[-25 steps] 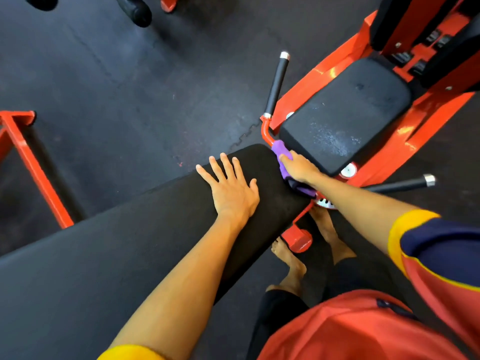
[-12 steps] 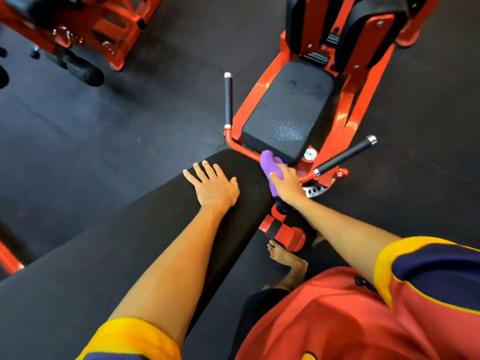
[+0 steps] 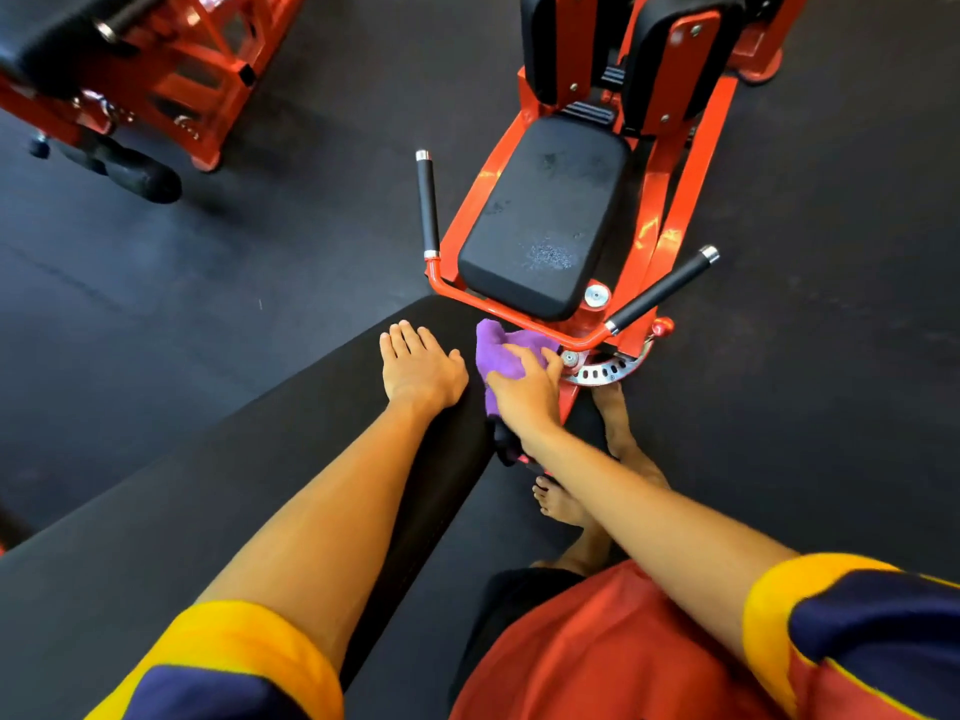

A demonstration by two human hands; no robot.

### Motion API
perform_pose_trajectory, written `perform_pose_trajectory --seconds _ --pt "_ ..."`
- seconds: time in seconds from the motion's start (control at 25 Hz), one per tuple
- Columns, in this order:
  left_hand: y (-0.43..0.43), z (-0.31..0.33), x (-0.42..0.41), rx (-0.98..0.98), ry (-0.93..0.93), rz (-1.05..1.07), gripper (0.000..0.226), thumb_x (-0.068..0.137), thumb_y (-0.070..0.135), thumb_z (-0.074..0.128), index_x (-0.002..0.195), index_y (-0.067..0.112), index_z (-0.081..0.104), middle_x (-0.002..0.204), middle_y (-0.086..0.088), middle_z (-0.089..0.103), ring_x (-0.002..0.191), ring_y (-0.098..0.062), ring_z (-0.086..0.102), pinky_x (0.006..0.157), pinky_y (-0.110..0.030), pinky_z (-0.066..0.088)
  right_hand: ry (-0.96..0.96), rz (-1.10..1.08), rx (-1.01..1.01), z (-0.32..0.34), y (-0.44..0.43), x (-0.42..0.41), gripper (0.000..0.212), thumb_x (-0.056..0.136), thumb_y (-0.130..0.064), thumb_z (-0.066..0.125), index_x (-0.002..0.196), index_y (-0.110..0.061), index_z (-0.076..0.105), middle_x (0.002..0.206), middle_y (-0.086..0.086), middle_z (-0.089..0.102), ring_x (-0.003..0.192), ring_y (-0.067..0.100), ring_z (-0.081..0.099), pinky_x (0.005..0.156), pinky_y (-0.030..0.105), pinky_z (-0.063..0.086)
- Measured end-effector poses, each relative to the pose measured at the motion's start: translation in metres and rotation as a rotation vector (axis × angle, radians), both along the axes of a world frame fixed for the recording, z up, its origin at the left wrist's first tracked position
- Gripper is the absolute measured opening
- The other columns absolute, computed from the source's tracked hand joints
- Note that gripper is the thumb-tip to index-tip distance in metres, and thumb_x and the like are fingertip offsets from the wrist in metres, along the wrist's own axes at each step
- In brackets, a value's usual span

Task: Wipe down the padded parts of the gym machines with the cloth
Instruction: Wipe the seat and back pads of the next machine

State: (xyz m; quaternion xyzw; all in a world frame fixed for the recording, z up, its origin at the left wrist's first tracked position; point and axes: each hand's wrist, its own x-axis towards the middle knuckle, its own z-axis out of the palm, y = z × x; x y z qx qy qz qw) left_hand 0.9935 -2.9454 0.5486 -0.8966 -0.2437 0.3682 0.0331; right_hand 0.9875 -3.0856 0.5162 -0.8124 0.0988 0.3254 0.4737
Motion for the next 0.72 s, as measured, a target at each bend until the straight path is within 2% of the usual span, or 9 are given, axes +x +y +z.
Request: perform_pose_trajectory --seconds 0.08,0.16,0.2,0.24,0.28,0.36,0.44,0.56,0.72 --pt "0.000 -0.001 0.000 0.001 0.008 -0.010 0.070 0.107 0.045 0.018 0.161 0.002 0.005 0.168 -0.022 -0.003 0.156 -0.034 -0.008 0.127 -0.046 -0.007 0.025 -0.019 -0.057 -0.014 0.005 0.036 0.028 0.084 -0.037 0.057 0.106 -0.031 0.073 0.126 0.004 0.048 0.123 0.031 0.052 0.106 0.042 0.045" --pt "0.001 -0.003 0.001 0.002 0.024 -0.023 0.070 0.107 0.046 0.017 0.161 0.003 0.005 0.168 -0.021 -0.004 0.156 -0.034 -0.008 0.126 -0.046 -0.007 0.119 -0.047 -0.093 -0.023 0.006 0.070 0.040 0.073 -0.060 0.052 0.086 -0.029 0.074 0.103 0.002 0.068 0.099 0.034 0.066 0.094 0.042 0.055" --pt "0.001 -0.004 0.003 0.000 0.033 -0.023 0.070 0.107 0.047 0.017 0.161 0.004 0.004 0.168 -0.020 -0.004 0.156 -0.034 -0.008 0.126 -0.046 -0.007 0.156 -0.025 -0.115 -0.031 0.008 0.082 0.050 0.071 -0.070 0.048 0.081 -0.027 0.072 0.092 0.003 0.072 0.090 0.035 0.067 0.091 0.042 0.056" --pt "0.001 -0.004 0.004 0.000 0.040 -0.020 0.070 0.107 0.047 0.016 0.161 0.004 0.004 0.168 -0.020 -0.005 0.156 -0.034 -0.009 0.126 -0.046 -0.008 0.167 0.037 -0.138 -0.035 0.011 0.088 0.058 0.072 -0.076 0.042 0.082 -0.027 0.071 0.095 0.007 0.073 0.091 0.037 0.066 0.094 0.044 0.054" --pt "0.001 -0.004 0.004 0.004 0.045 -0.020 0.070 0.107 0.047 0.016 0.161 0.005 0.003 0.168 -0.020 -0.005 0.156 -0.034 -0.009 0.126 -0.046 -0.008 0.165 0.105 -0.171 -0.031 0.013 0.089 0.064 0.076 -0.078 0.035 0.089 -0.027 0.070 0.111 0.010 0.069 0.101 0.039 0.061 0.100 0.048 0.049" --pt "0.003 -0.005 0.005 0.008 0.048 -0.032 0.070 0.107 0.047 0.015 0.161 0.005 0.003 0.168 -0.020 -0.006 0.156 -0.034 -0.009 0.126 -0.047 -0.008 0.098 0.239 -0.212 -0.019 0.017 0.072 0.061 0.086 -0.071 0.031 0.117 -0.032 0.066 0.145 0.007 0.047 0.127 0.041 0.045 0.110 0.054 0.035" --pt "0.002 -0.008 0.005 0.012 0.051 -0.041 0.070 0.107 0.047 0.014 0.161 0.005 0.002 0.168 -0.021 -0.006 0.156 -0.035 -0.010 0.126 -0.048 -0.008 0.001 0.369 -0.177 -0.009 0.011 0.043 0.048 0.093 -0.050 0.045 0.139 -0.040 0.052 0.158 0.002 0.031 0.140 0.038 0.033 0.117 0.052 0.030" --pt "0.001 -0.010 0.006 0.017 0.046 -0.034 0.071 0.107 0.048 0.014 0.161 0.005 0.002 0.168 -0.021 -0.006 0.156 -0.036 -0.010 0.126 -0.049 -0.008 -0.029 0.284 -0.054 -0.011 -0.004 0.026 0.046 0.093 -0.031 0.054 0.139 -0.038 0.054 0.152 0.003 0.034 0.138 0.035 0.035 0.115 0.045 0.033" --pt "0.000 -0.014 0.010 0.041 0.047 -0.023 0.072 0.106 0.050 0.014 0.161 0.007 0.001 0.168 -0.019 -0.006 0.156 -0.036 -0.011 0.126 -0.051 -0.008 0.016 0.271 -0.141 -0.031 0.005 0.062 0.047 0.085 -0.033 0.044 0.128 -0.042 0.060 0.137 0.003 0.043 0.128 0.039 0.046 0.110 0.048 0.040"
